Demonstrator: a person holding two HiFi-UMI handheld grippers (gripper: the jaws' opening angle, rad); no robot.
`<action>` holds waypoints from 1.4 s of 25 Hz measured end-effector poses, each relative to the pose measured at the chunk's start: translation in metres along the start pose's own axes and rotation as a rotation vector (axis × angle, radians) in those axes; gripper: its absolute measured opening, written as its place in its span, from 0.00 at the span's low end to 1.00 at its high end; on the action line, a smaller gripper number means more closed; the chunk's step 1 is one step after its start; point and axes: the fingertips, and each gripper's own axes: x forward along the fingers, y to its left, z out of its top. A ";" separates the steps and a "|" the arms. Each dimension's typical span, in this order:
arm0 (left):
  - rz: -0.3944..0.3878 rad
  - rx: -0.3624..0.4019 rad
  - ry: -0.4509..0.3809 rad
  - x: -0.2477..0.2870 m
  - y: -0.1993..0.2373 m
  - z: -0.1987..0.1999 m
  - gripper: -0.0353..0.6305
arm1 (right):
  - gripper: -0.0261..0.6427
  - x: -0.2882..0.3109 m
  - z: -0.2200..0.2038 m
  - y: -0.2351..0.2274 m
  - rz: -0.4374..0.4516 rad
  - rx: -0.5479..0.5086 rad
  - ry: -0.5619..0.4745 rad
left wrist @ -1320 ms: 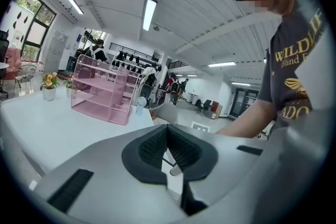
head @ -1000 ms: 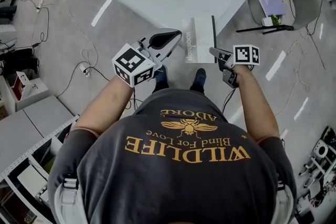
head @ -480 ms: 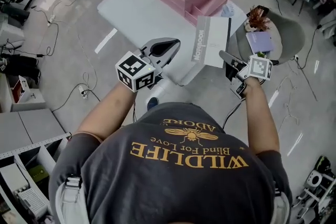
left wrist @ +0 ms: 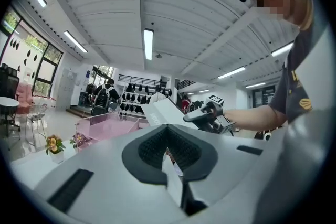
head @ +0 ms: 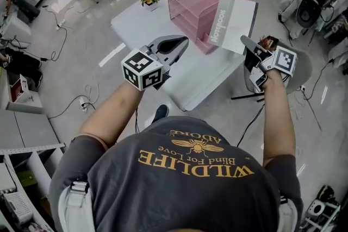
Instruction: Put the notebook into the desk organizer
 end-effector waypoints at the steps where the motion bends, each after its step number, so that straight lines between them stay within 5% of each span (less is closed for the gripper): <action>1: -0.006 0.008 -0.007 0.002 0.012 0.004 0.05 | 0.05 0.010 0.013 0.001 -0.004 -0.007 -0.019; 15: -0.170 0.035 -0.026 0.009 0.174 0.047 0.05 | 0.05 0.191 0.146 -0.007 -0.168 0.055 -0.198; 30: -0.206 0.001 -0.040 -0.007 0.233 0.038 0.05 | 0.06 0.279 0.130 -0.077 -0.473 0.125 -0.074; 35: -0.217 -0.001 -0.045 -0.011 0.240 0.038 0.05 | 0.07 0.276 0.129 -0.085 -0.633 -0.016 -0.003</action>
